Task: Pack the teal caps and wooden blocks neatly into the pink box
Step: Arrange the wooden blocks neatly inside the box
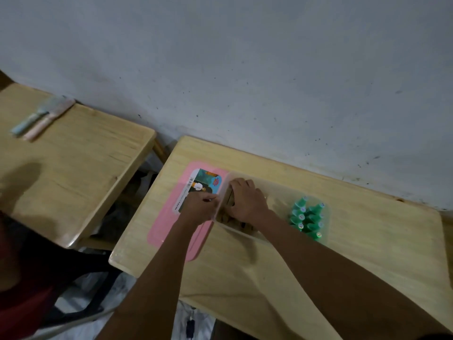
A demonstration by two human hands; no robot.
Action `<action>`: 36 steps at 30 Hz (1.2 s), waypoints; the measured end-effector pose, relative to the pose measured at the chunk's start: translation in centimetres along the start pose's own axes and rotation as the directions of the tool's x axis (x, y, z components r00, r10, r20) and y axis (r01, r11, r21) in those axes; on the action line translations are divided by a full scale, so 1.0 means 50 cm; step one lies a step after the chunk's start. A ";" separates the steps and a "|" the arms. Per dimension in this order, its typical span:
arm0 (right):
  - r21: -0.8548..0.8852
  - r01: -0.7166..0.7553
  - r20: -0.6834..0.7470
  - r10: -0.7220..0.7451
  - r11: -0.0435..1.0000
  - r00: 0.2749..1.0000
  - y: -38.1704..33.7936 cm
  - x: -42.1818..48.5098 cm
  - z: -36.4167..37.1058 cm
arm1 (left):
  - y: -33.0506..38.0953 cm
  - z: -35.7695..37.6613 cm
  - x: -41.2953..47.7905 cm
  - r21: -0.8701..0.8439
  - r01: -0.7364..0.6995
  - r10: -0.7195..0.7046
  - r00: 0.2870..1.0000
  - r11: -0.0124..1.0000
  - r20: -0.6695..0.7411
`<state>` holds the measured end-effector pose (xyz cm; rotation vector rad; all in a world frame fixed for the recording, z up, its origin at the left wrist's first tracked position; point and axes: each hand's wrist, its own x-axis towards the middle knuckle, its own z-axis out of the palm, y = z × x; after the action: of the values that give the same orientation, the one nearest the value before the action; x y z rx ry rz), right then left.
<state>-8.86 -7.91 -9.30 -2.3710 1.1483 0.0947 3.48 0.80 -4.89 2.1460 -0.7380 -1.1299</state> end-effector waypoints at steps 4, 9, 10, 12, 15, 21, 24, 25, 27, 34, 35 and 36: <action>0.087 0.011 -0.010 -0.010 0.996 1.000 0.006 0.001 -0.008 | -0.001 0.001 -0.001 0.007 -0.006 0.006 1.000 1.000 0.018; 0.270 -0.007 -0.052 0.022 0.963 0.998 0.008 -0.001 -0.031 | -0.003 -0.009 0.007 -0.036 0.014 -0.011 0.997 0.999 0.079; 0.326 -0.023 -0.058 0.044 0.945 0.997 0.006 -0.002 -0.038 | -0.005 -0.012 0.007 -0.047 0.013 -0.009 0.995 0.999 0.095; 0.411 -0.057 -0.064 0.092 0.910 0.994 0.001 -0.002 -0.052 | -0.008 -0.016 0.009 -0.062 -0.001 0.008 0.993 0.998 0.118; 0.573 -0.124 -0.023 0.167 0.810 0.986 -0.008 -0.005 -0.062 | -0.008 -0.020 0.013 -0.059 -0.025 0.034 0.988 0.998 0.150; 0.712 -0.216 -0.020 0.326 0.669 0.945 -0.027 -0.010 -0.062 | -0.006 -0.029 0.020 -0.084 -0.040 0.056 0.981 0.996 0.188; 0.764 -0.269 -0.037 0.456 0.586 0.889 -0.024 -0.014 -0.054 | -0.004 -0.032 0.026 -0.096 -0.004 0.026 0.973 0.995 0.229; 0.779 -0.273 -0.045 0.484 0.565 0.874 -0.022 -0.017 -0.054 | -0.003 -0.033 0.027 -0.093 0.004 0.018 0.969 0.996 0.245; 0.803 -0.273 -0.057 0.523 0.530 0.850 -0.019 -0.023 -0.053 | -0.001 -0.035 0.036 -0.090 0.029 -0.004 0.964 0.996 0.265; 0.879 -0.235 -0.057 0.581 0.415 0.812 -0.014 -0.051 -0.045 | -0.003 -0.045 0.050 -0.134 0.068 -0.022 0.947 0.989 0.321; 0.889 -0.237 -0.049 0.596 0.393 0.802 -0.014 -0.055 -0.044 | -0.002 -0.046 0.049 -0.130 0.067 -0.022 0.947 0.989 0.322; 0.901 -0.236 -0.041 0.612 0.365 0.790 -0.016 -0.057 -0.044 | 0.000 -0.046 0.050 -0.123 0.060 -0.017 0.945 0.991 0.326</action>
<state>-10.44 -6.46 -6.30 -1.1170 1.5010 -0.6648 6.65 -0.41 -5.13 1.8931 -0.7420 -1.5332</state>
